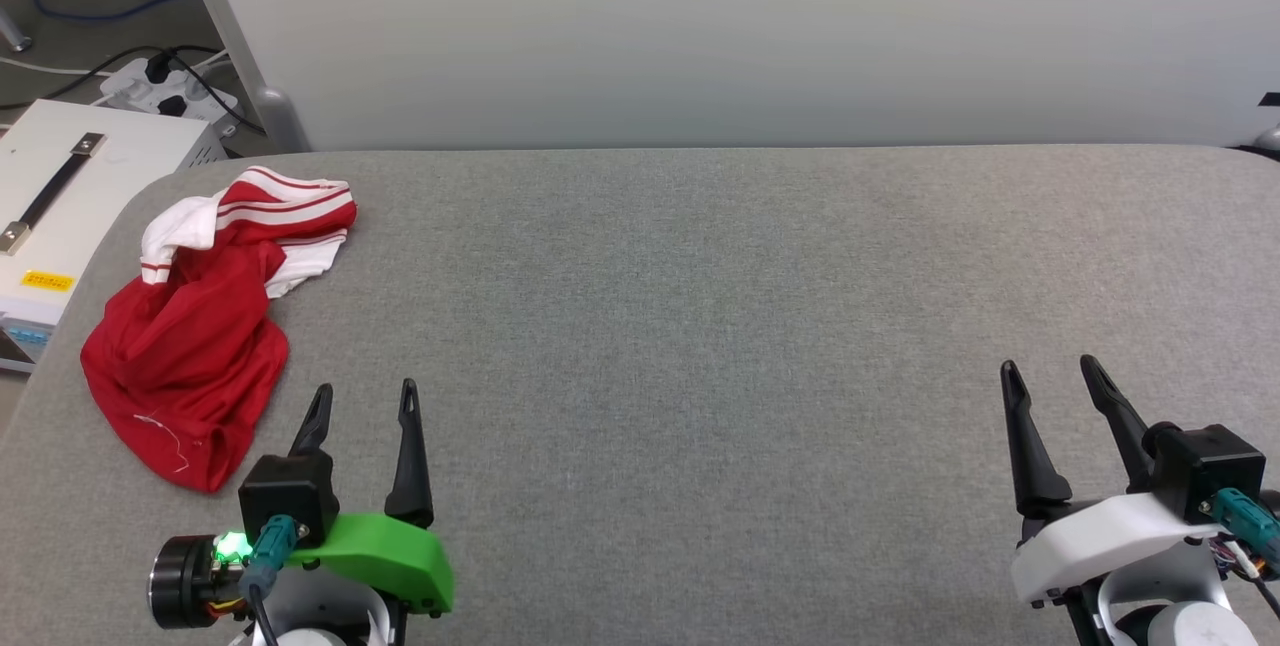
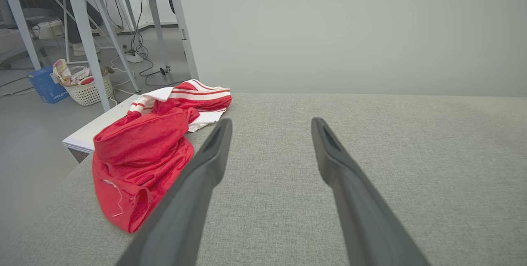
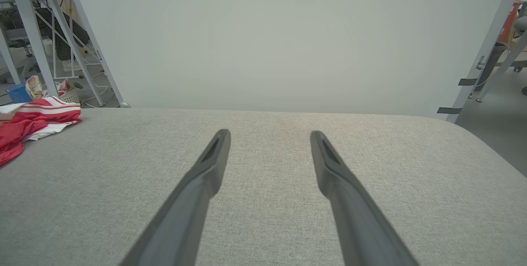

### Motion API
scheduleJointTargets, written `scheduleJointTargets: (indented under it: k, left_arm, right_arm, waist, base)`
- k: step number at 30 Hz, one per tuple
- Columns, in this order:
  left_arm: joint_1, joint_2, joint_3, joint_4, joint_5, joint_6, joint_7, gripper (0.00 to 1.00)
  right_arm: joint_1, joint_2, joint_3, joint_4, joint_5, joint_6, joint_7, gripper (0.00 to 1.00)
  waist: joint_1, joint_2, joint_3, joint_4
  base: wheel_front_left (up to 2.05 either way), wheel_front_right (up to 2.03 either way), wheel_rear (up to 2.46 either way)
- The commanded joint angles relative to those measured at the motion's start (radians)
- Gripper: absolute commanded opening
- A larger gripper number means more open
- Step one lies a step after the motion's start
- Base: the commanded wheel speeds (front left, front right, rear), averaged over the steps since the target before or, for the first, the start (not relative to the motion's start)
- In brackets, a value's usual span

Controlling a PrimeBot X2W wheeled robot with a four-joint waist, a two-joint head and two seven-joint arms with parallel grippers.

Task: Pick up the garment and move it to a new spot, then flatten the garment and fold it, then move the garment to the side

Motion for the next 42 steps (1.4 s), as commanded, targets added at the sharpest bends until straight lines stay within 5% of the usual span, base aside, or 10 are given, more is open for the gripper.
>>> scheduleJointTargets:
  k: [1,42]
  left_arm:
    - [-0.004,-0.001,-0.002,-0.003,-0.013,0.006,-0.011,1.0]
    - [0.012,-0.003,-0.019,0.017,-0.049,0.022,-0.1,1.0]
  right_arm:
    - [0.013,0.001,-0.003,-0.009,0.016,0.0,-0.011,1.0]
    - [0.056,0.001,-0.001,-0.012,0.083,-0.001,-0.099,1.0]
  waist:
    - [0.0,0.0,0.0,0.0]
    - [0.0,0.0,-0.003,0.004]
  base:
    - [0.0,0.0,0.0]
    - [0.0,0.0,0.0]
